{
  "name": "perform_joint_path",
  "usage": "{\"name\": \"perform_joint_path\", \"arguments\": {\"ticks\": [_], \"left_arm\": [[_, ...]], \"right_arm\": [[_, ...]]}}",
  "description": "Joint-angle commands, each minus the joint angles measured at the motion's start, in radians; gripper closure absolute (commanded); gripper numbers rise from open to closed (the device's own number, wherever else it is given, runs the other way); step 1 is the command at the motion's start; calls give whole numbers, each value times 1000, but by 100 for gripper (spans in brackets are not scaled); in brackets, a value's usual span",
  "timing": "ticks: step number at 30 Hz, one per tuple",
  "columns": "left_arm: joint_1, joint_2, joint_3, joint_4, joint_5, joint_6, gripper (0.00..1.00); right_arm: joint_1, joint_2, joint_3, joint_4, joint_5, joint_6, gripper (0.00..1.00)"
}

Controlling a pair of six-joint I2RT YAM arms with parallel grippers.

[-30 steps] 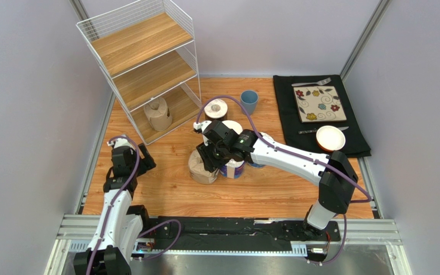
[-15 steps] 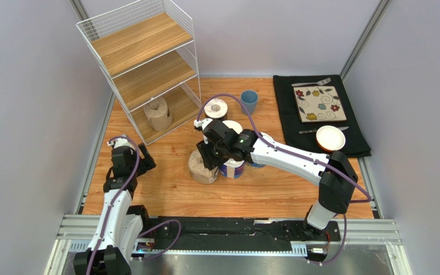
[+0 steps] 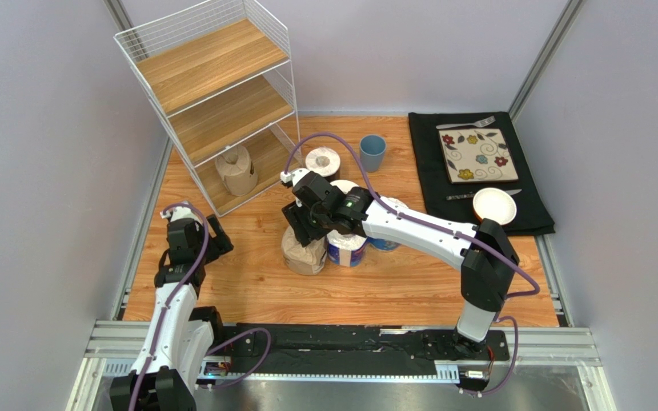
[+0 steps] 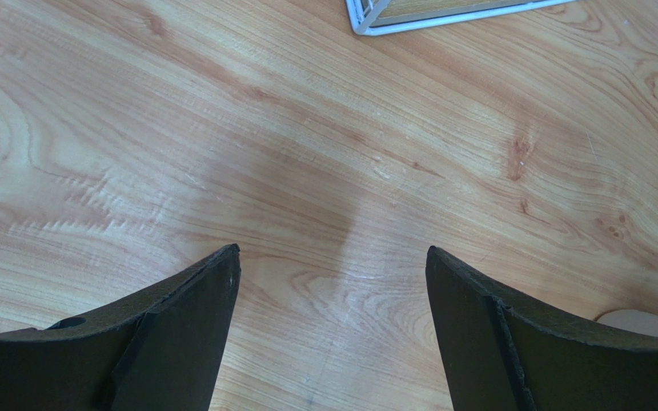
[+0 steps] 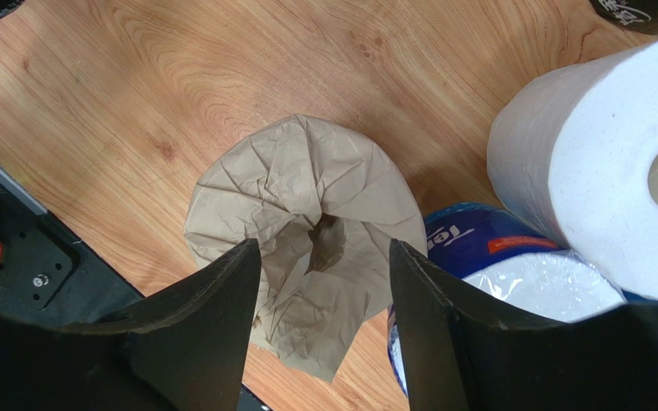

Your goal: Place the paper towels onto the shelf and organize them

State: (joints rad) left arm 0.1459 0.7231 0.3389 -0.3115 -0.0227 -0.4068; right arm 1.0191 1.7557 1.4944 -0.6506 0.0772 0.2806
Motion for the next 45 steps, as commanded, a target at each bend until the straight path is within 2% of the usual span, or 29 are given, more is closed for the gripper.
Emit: {"name": "perform_joint_path", "arguments": {"ticks": [1,10,31,37,45], "left_arm": [[6,-4,-5,-3,7,-4,12],[6,1,-3,-1,9,-4,12],[7,-2,-3,-3,4,-6,12],[7,-4,-5,-3,6,-6,12],[7,-2,-3,-3,6,-6,12]], "right_arm": [[-8,31,66,-11,1,-66,39],[-45,47,66,-20,27,-96,38],[-65,114,55,-12,-99,-123,40],[-65,125,52,-12,-111,-121,46],[-73,119,88,-7,-116,-103,62]]}}
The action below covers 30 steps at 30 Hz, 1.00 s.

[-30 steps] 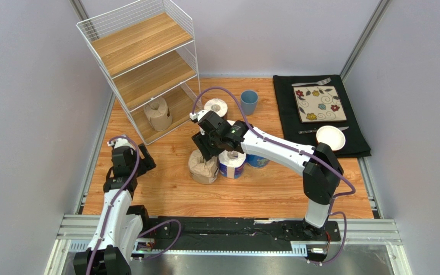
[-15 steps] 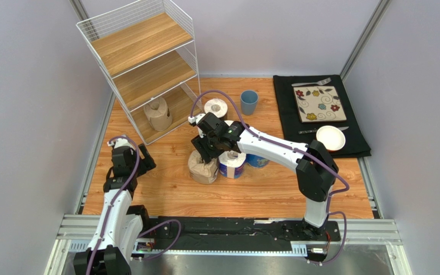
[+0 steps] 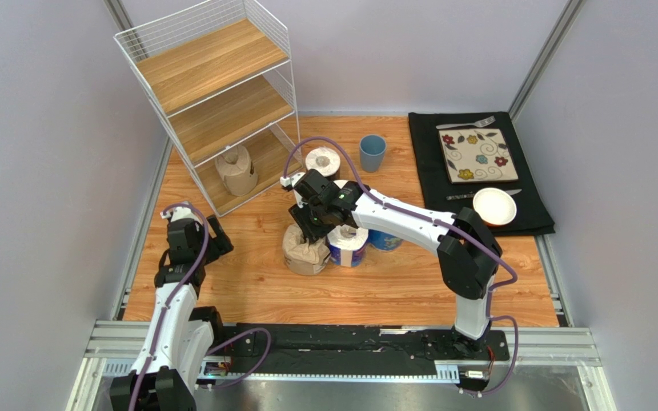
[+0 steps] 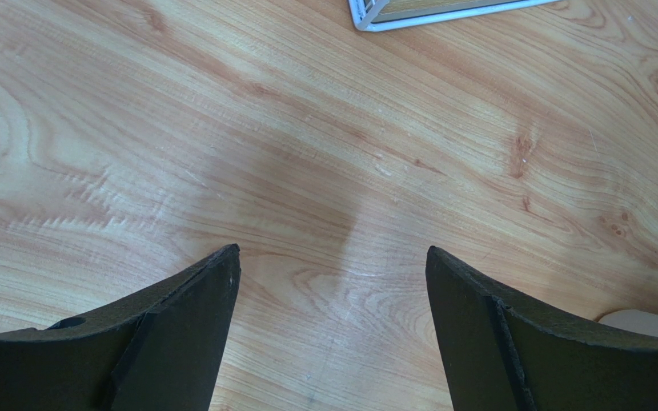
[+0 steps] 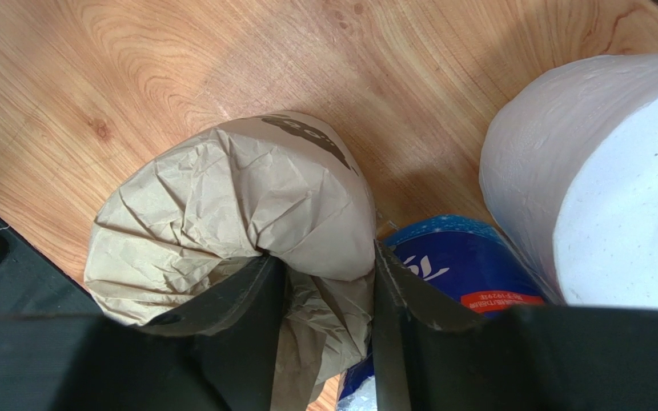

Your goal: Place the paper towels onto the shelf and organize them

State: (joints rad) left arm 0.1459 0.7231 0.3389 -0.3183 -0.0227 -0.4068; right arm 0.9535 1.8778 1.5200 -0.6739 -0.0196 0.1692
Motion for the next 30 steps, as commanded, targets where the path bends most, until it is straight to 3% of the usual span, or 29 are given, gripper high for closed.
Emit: {"name": "perform_joint_path", "arguments": {"ticks": [1,12,22,30], "left_arm": [[7,-2,-3,4,6,-6,12],[7,-1,-5,4,9,-7,12],[7,-1,-3,2,10,-7,12],[7,-1,-6,2,13,-7,12]], "right_arm": [[-13,-6,69,19,-23,16,63],[-81,27,203,79,-23,110,67],[-96,168,423,148,219,141,67],[-105,242,437,359,299,0,67]]}}
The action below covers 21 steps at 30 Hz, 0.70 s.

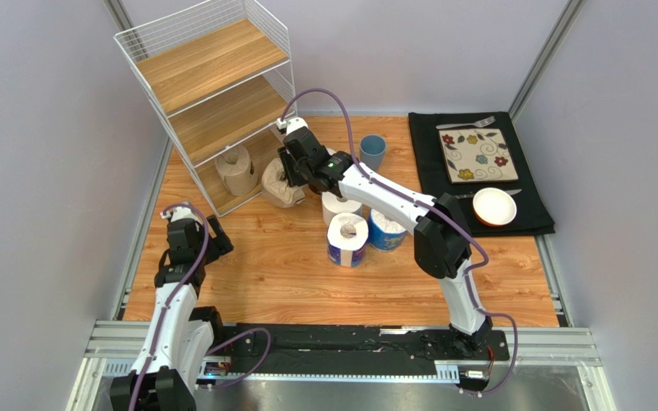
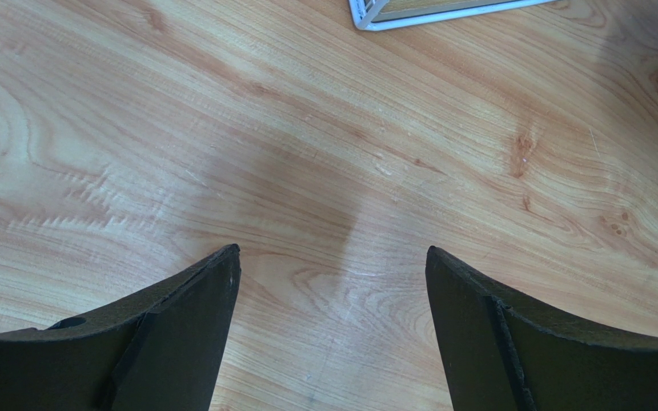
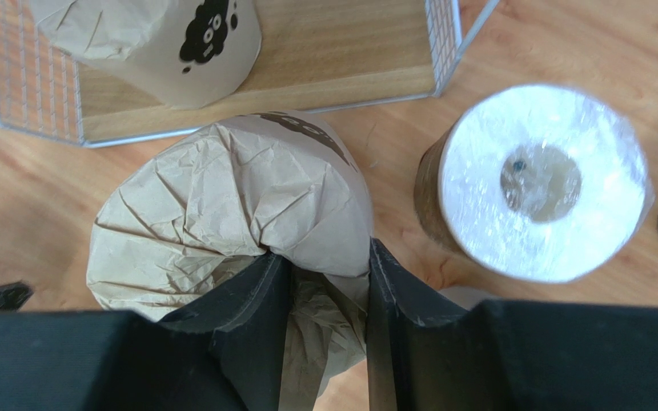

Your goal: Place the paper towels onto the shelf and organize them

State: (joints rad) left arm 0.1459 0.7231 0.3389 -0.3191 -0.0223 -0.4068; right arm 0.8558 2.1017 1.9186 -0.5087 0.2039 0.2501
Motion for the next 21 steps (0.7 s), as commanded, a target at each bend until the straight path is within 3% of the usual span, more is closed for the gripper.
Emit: {"name": "perform_joint_path", "arguments": {"ticks": [1,10,21], "left_arm": [[7,1,-6,5,13,-7,12],[7,21,-1,12,15,-9,12],[7,21,-5,12,15,-10,12]], "right_arm": [[-8,24,36,214,97,-95,67],[-47,98,66,375,107,-89,67],[-47,208,171,446,89,-63,67]]}}
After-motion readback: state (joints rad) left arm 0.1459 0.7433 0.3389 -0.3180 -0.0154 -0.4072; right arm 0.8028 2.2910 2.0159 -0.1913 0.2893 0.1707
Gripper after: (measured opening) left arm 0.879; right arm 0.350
